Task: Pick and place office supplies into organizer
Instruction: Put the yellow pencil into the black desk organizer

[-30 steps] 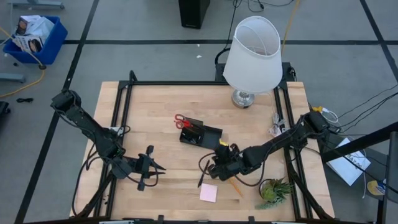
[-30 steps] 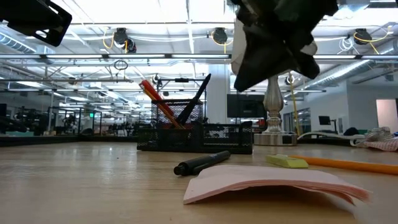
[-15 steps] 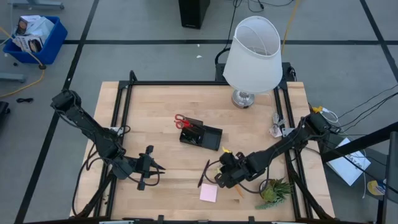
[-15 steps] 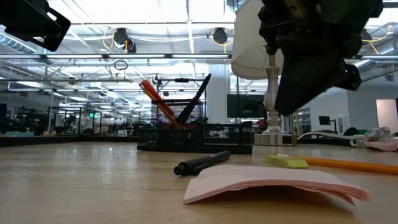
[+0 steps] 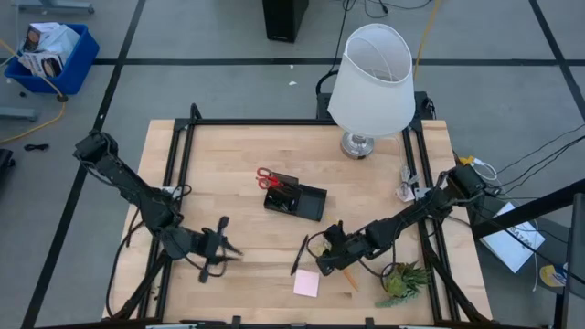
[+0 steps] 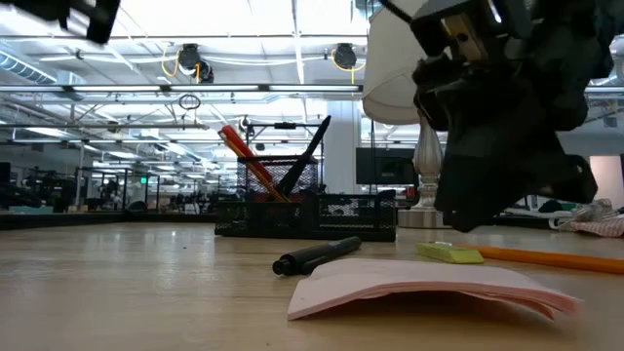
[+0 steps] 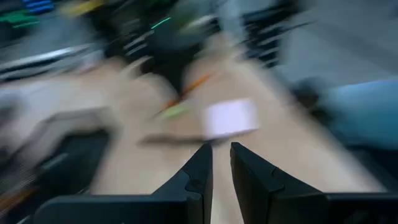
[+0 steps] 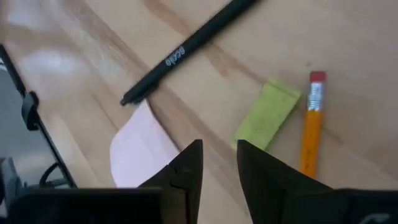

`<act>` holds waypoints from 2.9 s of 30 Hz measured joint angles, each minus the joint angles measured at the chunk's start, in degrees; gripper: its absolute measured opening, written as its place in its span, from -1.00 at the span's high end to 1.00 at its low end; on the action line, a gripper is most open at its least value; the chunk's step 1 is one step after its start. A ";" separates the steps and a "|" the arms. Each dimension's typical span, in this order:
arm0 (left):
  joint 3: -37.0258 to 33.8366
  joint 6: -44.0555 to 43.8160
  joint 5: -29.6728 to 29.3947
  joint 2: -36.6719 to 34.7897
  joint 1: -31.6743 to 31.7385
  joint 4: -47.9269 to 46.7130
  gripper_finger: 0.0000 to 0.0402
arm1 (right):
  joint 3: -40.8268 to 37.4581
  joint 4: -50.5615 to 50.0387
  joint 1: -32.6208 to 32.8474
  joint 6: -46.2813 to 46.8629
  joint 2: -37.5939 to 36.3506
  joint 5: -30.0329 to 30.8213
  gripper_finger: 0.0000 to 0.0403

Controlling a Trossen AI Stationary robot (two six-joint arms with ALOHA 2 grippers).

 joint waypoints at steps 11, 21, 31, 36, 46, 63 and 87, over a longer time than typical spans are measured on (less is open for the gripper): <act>-6.68 5.11 3.12 -15.62 0.63 0.74 0.69 | 0.12 -11.69 3.42 1.18 -5.13 5.09 0.59; -21.47 9.63 7.35 -39.55 -0.39 4.15 0.69 | 0.22 -21.78 5.22 3.38 -10.37 13.88 0.59; -22.25 8.20 -2.09 -46.51 -0.84 -17.83 0.69 | 0.17 -27.14 5.72 3.00 -10.12 10.73 0.59; -22.25 8.11 -2.15 -46.48 -0.84 -19.70 0.69 | 0.18 -26.86 5.81 0.12 -10.12 9.64 0.59; -22.25 8.03 -2.17 -46.48 -0.84 -19.60 0.69 | 0.20 -27.62 4.91 2.14 -10.12 8.09 0.59; -22.18 8.05 -2.17 -46.31 -0.84 -19.47 0.69 | 23.62 -58.44 2.63 6.10 3.58 4.91 0.59; -22.16 8.05 -2.18 -46.19 -0.84 -19.40 0.69 | 32.17 -53.98 -0.71 -3.12 15.48 6.16 0.13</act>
